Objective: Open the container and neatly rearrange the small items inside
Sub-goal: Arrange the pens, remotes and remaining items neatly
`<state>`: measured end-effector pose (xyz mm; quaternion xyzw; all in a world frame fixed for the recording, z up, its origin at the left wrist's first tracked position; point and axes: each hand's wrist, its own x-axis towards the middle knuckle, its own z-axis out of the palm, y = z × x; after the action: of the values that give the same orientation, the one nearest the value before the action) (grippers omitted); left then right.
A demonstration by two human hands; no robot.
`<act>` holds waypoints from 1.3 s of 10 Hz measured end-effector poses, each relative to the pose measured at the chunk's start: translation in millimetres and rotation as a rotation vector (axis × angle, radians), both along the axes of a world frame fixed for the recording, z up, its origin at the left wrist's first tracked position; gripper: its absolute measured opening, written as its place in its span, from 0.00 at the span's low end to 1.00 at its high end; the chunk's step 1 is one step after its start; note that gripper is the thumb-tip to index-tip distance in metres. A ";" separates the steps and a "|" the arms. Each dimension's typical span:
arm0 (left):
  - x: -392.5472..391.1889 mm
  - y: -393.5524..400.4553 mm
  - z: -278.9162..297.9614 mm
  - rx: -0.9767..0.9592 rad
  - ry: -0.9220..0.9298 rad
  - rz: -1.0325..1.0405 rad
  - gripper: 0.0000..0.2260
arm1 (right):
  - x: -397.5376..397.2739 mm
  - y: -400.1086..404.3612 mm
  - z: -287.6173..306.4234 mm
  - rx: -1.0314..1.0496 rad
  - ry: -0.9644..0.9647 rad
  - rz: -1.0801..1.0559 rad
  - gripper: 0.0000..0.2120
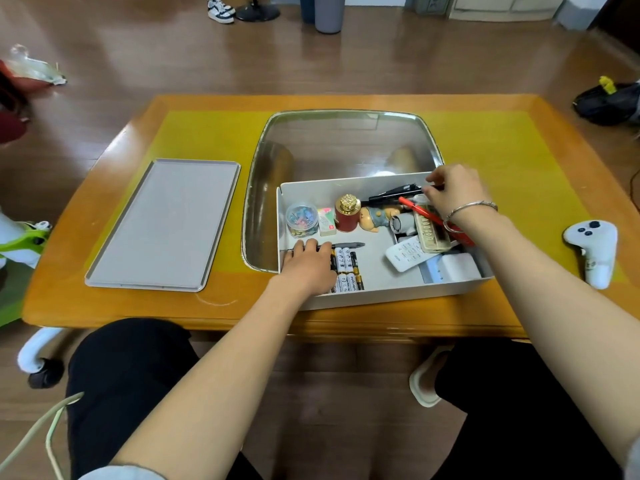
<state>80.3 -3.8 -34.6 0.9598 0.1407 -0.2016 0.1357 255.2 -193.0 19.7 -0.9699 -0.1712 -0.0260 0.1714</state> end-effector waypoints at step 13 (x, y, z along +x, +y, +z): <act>0.0 12.2 64.9 -0.628 -0.848 0.133 0.12 | -92.5 58.6 43.2 0.526 -0.358 0.588 0.02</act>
<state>80.3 8.4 30.4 0.8591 0.0668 0.1809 0.4740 162.7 -134.4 62.9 -0.7833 -0.4547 -0.1867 0.3806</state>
